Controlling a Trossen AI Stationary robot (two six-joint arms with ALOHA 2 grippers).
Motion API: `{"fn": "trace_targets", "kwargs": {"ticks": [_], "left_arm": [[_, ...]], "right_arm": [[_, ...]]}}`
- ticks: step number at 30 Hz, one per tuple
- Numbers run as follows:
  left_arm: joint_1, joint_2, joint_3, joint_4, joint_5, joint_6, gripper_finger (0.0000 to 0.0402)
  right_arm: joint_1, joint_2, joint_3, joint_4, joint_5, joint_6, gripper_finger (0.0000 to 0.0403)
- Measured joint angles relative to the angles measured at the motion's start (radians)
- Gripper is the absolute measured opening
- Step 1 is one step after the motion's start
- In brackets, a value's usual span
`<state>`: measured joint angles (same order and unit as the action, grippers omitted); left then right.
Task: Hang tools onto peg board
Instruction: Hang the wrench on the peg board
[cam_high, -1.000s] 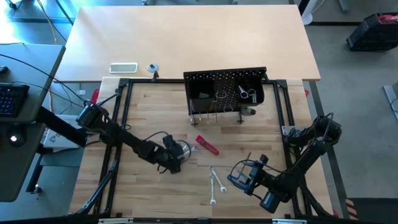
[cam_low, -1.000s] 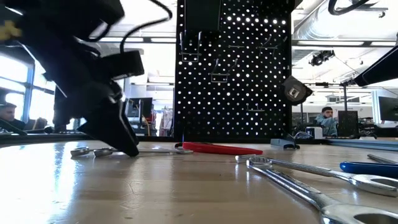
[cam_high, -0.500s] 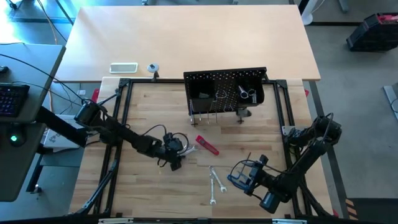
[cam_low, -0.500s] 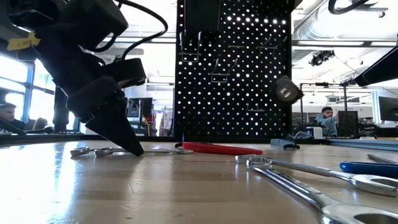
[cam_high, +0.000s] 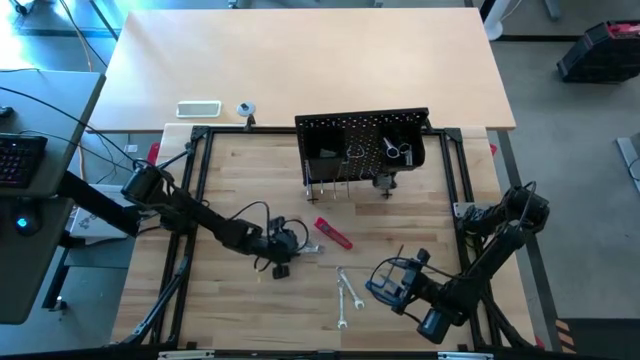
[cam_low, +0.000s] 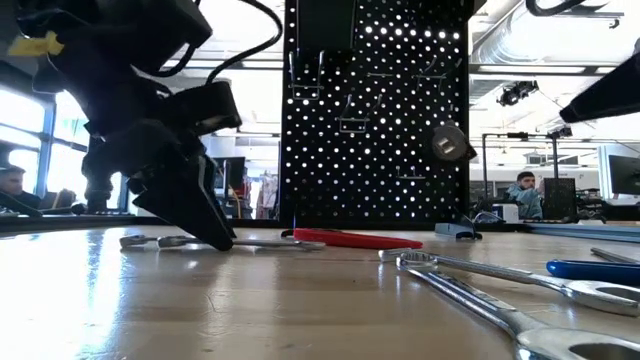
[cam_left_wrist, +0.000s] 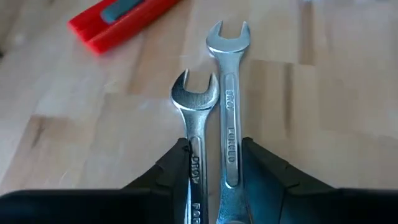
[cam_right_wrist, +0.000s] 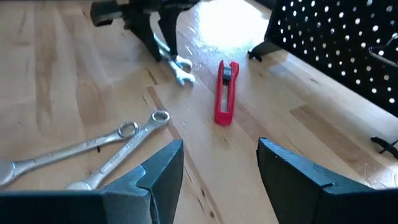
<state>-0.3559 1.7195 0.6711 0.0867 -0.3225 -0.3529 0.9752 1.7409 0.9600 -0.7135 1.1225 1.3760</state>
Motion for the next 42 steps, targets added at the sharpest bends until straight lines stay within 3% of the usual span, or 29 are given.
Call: {"fn": "trace_targets", "kwargs": {"ticks": [1,3,5,21,37,42], "left_arm": [[-0.001,0.001,0.011,0.002,0.003,0.018,0.0105],[-0.002,0.004,0.032,-0.006,0.036,0.049,0.0048],[-0.001,0.003,0.056,-0.036,0.044,0.077,0.0029],[0.015,0.003,0.134,-0.145,0.033,0.183,0.0028],[0.014,0.000,0.298,-0.283,0.030,0.354,0.0028],[-0.021,0.000,0.380,-0.385,-0.008,0.495,0.0028]], "right_arm": [[-0.001,0.000,0.000,0.010,0.007,-0.007,0.0200],[-0.007,0.000,0.000,0.040,0.014,-0.033,0.0200],[-0.019,0.000,0.000,0.075,0.014,-0.079,0.0200],[-0.143,0.000,0.000,0.350,-0.077,-0.489,0.0200],[-0.158,0.000,0.000,0.419,-0.089,-0.548,0.0200],[-0.161,0.000,0.000,0.497,-0.180,-0.591,0.0200]]}}
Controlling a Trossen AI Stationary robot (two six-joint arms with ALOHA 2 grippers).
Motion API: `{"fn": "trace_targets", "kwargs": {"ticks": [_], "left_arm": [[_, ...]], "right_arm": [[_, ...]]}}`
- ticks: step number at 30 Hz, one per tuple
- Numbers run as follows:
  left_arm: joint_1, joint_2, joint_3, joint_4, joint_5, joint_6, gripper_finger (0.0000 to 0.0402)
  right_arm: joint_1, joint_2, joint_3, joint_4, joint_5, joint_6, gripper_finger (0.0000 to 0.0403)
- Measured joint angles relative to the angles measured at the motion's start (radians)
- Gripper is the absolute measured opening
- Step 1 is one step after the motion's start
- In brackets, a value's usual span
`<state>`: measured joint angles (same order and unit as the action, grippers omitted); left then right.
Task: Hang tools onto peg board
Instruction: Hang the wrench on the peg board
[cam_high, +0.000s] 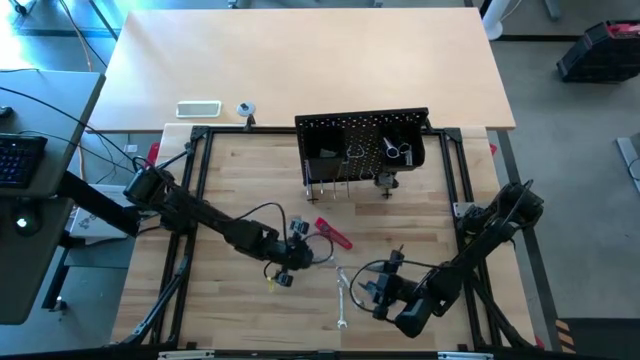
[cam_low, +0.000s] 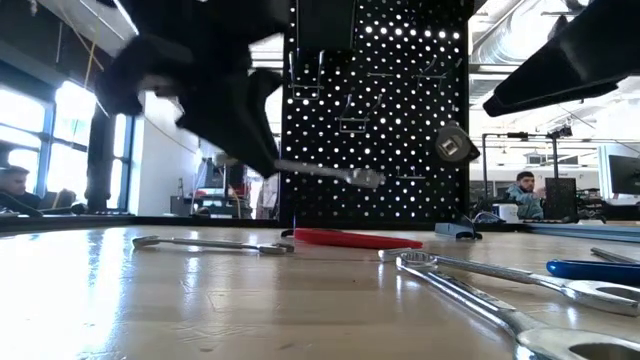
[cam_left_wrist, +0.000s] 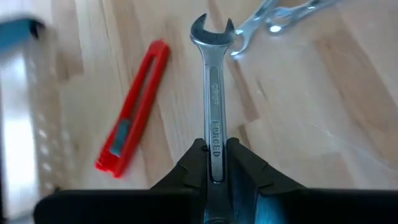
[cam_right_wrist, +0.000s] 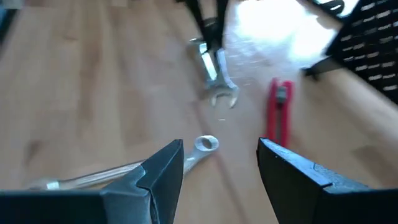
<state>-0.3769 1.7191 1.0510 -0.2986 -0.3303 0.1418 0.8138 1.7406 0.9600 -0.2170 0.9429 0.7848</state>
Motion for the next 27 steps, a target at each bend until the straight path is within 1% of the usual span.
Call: {"fn": "trace_targets", "kwargs": {"ticks": [3,6,11,16,17,21,24,27], "left_arm": [[-0.030,0.000,0.056,-0.063,-0.048,0.084,0.0028],[-0.061,-0.002,0.099,-0.092,-0.088,0.172,0.0028],[-0.114,-0.002,0.153,-0.103,-0.180,0.322,0.0028],[-0.139,-0.002,0.180,-0.099,-0.185,0.450,0.0028],[-0.142,-0.002,0.181,-0.100,-0.186,0.468,0.0028],[-0.142,-0.002,0.181,-0.103,-0.177,0.522,0.0028],[-0.142,0.004,0.182,-0.102,-0.163,0.550,0.0028],[-0.143,0.018,0.182,-0.109,-0.151,0.578,0.0028]], "right_arm": [[-0.014,0.000,0.000,0.038,-0.079,-0.001,0.0200],[-0.024,0.000,0.000,0.075,-0.139,0.002,0.0200],[-0.039,-0.001,0.000,0.162,-0.182,0.011,0.0200],[-0.088,-0.001,0.000,0.216,-0.230,0.047,0.0200],[-0.097,-0.001,0.000,0.233,-0.253,0.047,0.0200],[-0.136,-0.001,0.000,0.306,-0.355,0.042,0.0200],[-0.165,-0.001,0.000,0.379,-0.418,0.008,0.0200],[-0.193,-0.001,0.000,0.419,-0.448,-0.004,0.0200]]}}
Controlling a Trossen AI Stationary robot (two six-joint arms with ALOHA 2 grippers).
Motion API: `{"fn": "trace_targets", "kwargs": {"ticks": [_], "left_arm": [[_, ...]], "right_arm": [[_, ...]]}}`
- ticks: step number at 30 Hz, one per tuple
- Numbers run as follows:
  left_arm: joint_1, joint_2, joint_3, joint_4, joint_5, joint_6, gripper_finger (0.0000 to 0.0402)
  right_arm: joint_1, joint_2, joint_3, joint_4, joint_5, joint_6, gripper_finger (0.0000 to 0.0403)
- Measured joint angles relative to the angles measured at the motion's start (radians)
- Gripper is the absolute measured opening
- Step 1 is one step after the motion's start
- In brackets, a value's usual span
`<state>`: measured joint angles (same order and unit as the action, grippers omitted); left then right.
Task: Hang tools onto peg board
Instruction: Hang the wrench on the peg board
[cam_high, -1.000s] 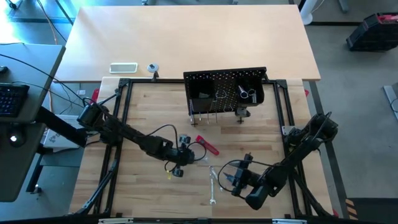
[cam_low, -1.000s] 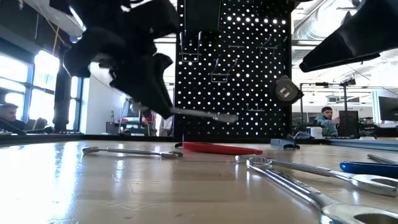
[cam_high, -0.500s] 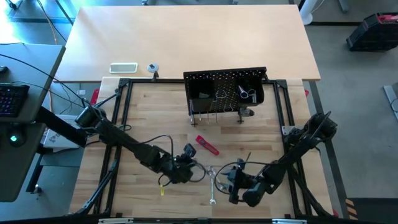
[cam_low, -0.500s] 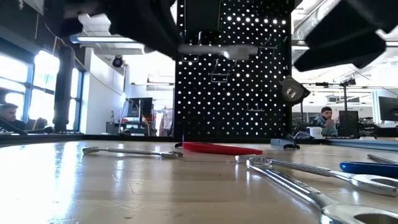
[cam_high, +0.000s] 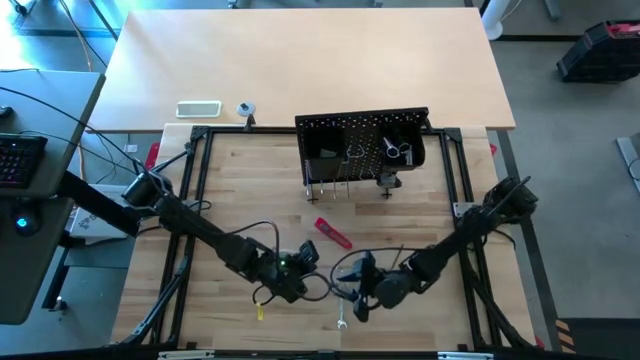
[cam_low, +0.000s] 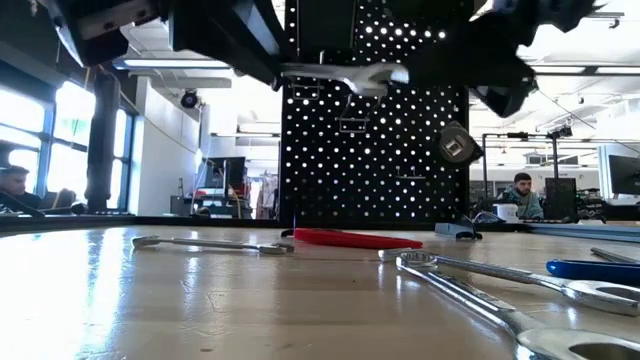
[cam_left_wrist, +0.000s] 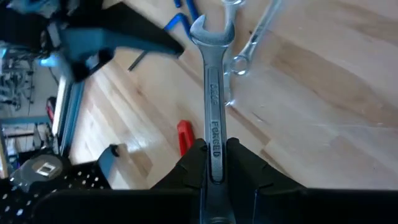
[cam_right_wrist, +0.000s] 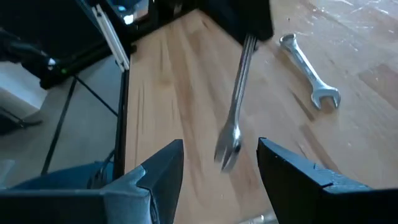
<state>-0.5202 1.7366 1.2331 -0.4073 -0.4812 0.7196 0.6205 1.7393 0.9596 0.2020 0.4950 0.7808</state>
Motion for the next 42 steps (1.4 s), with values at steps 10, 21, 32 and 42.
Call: {"fn": "trace_targets", "kwargs": {"ticks": [10,21,32,42], "left_arm": [[-0.005,0.027,0.000,0.049,0.010,0.067,0.0028],[0.033,0.027,0.000,0.093,0.007,0.130,0.0028],[0.043,0.027,0.000,0.149,0.026,0.173,0.0028],[0.043,0.027,0.000,0.138,0.020,0.156,0.0028]], "right_arm": [[-0.084,0.000,0.000,0.002,-0.091,0.004,0.0200],[-0.111,0.000,0.000,0.050,-0.132,-0.030,0.0191],[-0.115,0.016,0.000,0.043,-0.136,-0.036,0.0136],[-0.131,0.016,0.000,0.037,-0.162,-0.067,0.0017]]}}
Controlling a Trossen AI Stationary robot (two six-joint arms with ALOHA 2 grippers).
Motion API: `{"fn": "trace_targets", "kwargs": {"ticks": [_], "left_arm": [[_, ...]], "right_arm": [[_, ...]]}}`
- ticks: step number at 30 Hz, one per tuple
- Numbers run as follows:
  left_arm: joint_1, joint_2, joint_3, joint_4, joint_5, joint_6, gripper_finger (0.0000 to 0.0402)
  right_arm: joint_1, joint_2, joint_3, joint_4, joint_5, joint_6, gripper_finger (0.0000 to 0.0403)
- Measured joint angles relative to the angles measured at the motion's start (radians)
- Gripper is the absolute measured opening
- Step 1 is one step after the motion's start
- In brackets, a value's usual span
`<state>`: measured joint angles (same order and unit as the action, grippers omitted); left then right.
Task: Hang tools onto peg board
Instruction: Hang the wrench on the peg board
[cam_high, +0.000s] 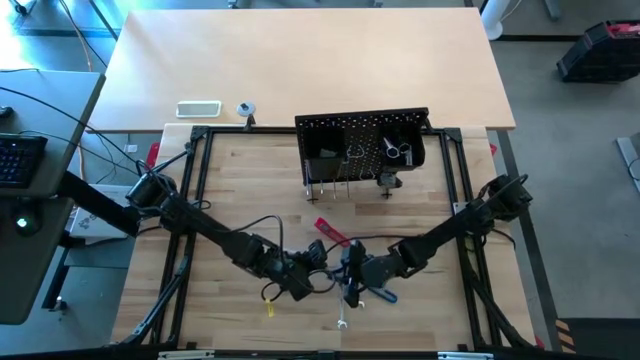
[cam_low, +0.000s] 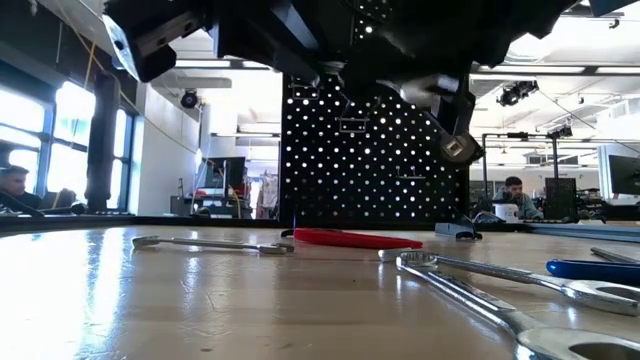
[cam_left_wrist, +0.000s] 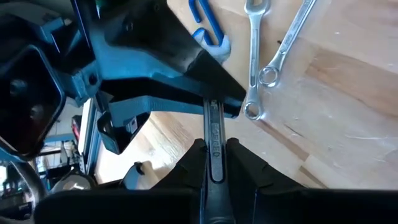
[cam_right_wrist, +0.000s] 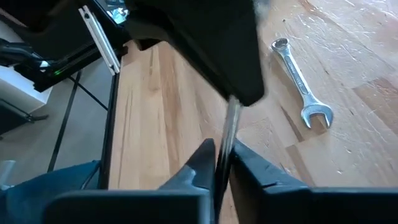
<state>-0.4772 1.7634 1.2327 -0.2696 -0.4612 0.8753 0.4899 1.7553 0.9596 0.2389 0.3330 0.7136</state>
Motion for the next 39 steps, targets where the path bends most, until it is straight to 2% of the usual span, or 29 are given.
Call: {"fn": "trace_targets", "kwargs": {"ticks": [4,13,23,30,39], "left_arm": [[-0.001,0.000,0.000,0.001,-0.016,-0.001,0.0030],[0.000,0.000,0.000,0.001,-0.020,-0.082,0.0067],[-0.004,-0.055,0.000,-0.068,-0.106,-0.193,0.0138],[-0.011,-0.111,0.000,-0.187,-0.186,-0.326,0.0180],[-0.010,-0.234,-0.001,-0.389,-0.206,-0.532,0.0188]], "right_arm": [[0.000,0.000,0.000,-0.006,0.010,-0.006,0.0018],[0.027,0.000,0.000,-0.108,0.094,-0.020,0.0007],[0.080,-0.034,0.000,-0.273,0.254,0.059,0.0005],[0.140,-0.137,0.000,-0.518,0.415,0.181,0.0005],[0.231,-0.326,0.000,-0.832,0.622,0.325,0.0005]]}}
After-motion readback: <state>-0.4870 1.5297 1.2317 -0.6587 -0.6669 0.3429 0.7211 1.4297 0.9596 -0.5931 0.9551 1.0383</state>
